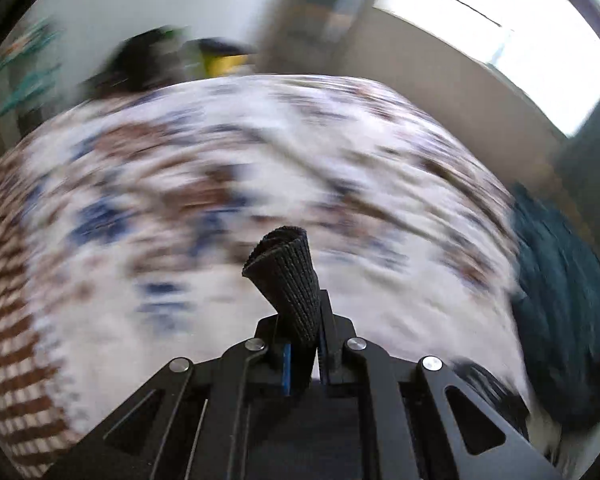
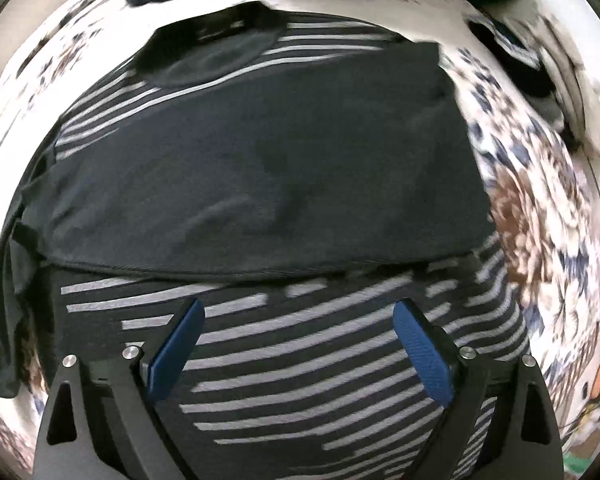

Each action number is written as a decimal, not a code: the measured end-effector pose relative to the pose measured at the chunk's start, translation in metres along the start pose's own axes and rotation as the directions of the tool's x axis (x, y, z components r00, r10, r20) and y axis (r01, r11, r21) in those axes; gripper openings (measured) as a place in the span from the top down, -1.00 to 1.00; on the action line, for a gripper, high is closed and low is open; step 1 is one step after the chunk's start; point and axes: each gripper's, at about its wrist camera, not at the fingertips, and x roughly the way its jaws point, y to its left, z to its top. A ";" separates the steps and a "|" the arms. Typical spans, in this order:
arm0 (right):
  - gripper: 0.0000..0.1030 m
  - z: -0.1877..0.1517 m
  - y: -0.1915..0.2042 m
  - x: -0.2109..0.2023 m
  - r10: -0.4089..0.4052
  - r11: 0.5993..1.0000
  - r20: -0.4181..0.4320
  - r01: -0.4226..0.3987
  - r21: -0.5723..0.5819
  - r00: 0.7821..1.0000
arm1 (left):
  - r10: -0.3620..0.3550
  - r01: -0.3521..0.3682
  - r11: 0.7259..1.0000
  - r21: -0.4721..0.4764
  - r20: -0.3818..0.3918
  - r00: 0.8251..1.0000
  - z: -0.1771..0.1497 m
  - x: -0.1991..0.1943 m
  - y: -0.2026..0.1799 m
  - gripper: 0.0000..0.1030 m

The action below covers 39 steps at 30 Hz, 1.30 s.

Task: Fold small clothes
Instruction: 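Fold the held sleeve across the sweater body with the left tool, release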

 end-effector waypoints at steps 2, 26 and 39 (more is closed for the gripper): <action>-0.87 0.000 -0.025 0.001 0.018 0.999 -0.012 -0.018 0.036 1.000 | -0.077 0.080 0.990 0.117 -0.025 0.997 -0.009 -0.001 -0.064 0.86; -0.88 0.067 -0.261 -0.002 0.146 0.973 -0.046 -0.135 0.185 0.988 | -0.241 0.519 0.708 0.479 -0.527 0.815 -0.285 -0.016 -0.397 -0.45; -0.47 0.155 -0.173 0.036 0.222 0.974 -0.083 -0.216 0.069 0.972 | 0.208 -0.099 0.926 0.366 -0.271 0.940 -0.142 0.043 -0.158 -0.46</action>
